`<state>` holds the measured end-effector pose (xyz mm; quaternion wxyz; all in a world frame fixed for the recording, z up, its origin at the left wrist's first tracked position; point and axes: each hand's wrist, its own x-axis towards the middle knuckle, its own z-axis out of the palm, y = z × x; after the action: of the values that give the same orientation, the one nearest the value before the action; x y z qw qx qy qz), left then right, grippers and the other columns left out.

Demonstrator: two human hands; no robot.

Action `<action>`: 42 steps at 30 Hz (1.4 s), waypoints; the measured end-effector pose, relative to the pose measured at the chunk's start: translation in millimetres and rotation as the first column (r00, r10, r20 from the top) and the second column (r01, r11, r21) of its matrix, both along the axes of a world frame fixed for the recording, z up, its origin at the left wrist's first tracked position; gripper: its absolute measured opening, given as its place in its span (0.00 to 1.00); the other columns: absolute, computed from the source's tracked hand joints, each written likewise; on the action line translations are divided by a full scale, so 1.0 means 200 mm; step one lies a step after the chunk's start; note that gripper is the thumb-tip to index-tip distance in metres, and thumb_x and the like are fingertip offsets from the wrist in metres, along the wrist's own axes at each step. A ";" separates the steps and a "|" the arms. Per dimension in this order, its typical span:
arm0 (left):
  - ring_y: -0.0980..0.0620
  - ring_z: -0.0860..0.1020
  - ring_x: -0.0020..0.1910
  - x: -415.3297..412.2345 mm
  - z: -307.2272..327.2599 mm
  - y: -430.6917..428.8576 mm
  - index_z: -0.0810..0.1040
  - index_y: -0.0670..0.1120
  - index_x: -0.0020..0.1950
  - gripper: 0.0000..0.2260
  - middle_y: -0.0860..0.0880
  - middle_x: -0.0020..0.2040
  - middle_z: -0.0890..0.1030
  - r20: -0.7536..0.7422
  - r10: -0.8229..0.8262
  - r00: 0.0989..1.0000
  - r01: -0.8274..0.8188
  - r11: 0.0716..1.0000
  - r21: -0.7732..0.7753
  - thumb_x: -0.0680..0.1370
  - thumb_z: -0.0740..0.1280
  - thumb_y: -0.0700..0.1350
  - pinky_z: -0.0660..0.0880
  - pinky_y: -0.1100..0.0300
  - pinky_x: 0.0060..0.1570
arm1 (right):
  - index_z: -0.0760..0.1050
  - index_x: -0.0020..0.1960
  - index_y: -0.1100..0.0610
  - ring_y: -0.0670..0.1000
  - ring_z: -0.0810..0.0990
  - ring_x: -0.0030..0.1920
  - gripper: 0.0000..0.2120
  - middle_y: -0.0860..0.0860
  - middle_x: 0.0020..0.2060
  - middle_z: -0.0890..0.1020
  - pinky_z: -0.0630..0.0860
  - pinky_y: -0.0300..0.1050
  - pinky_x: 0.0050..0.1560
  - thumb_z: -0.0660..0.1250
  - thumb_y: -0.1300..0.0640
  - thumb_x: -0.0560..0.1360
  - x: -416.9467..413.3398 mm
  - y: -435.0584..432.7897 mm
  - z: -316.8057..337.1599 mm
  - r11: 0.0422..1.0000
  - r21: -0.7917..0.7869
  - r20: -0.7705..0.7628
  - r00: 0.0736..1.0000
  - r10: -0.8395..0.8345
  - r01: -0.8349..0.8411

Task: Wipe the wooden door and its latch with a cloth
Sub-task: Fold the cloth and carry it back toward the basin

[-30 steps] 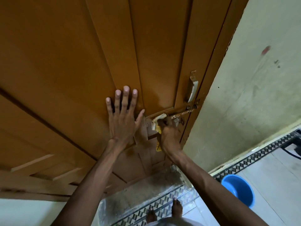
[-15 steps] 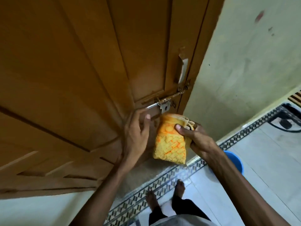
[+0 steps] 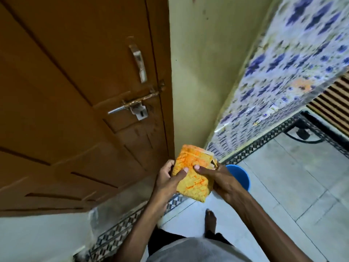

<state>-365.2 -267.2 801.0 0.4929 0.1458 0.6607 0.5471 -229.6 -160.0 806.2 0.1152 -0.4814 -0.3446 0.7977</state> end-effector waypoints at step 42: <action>0.58 0.83 0.50 1.65 -0.72 1.08 0.81 0.54 0.54 0.13 0.54 0.50 0.85 -0.163 0.386 0.908 -0.416 0.880 -0.229 0.72 0.78 0.52 0.80 0.60 0.48 | 0.75 0.62 0.48 0.52 0.84 0.56 0.20 0.50 0.56 0.85 0.81 0.52 0.55 0.72 0.63 0.73 1.53 1.35 -0.63 0.721 0.096 0.192 0.723 0.663 -0.686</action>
<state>-35.5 -51.9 656.9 0.3458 -0.0293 0.7688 0.5372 75.6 109.9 680.0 -0.1708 -0.3678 -0.5666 0.7173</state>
